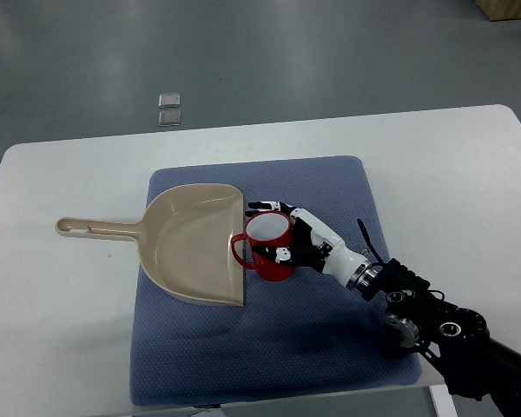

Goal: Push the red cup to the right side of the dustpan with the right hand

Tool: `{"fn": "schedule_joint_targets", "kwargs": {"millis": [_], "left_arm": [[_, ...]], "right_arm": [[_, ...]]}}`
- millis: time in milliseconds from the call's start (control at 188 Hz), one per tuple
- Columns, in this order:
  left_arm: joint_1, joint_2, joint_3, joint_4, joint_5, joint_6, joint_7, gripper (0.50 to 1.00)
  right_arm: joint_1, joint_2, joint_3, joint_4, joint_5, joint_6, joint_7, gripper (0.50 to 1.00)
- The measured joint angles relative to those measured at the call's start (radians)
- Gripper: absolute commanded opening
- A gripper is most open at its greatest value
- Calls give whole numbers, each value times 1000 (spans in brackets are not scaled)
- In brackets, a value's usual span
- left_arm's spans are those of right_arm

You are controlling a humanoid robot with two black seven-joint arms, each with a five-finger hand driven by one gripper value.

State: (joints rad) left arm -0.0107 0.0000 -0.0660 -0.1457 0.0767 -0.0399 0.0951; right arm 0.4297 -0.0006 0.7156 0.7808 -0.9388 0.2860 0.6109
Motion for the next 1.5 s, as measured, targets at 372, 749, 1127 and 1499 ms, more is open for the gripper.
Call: {"fn": "schedule_joint_targets", "kwargs": {"millis": [372,749,1127,1499], "left_arm": [[0,0,0,0,0,0,0,1000],[0,0,0,0,0,0,0,1000],[0,0,0,0,0,0,0,1000],[0,0,0,0,0,0,0,1000]], "right_arm": [[1,1,-16,0,0,-20,0,801],[1,1,-22,10,0,-21,0,801],[1,1,-53,18,-8,-51,0,801],[3,1,-58,18,-20,-61,0,832]]}}
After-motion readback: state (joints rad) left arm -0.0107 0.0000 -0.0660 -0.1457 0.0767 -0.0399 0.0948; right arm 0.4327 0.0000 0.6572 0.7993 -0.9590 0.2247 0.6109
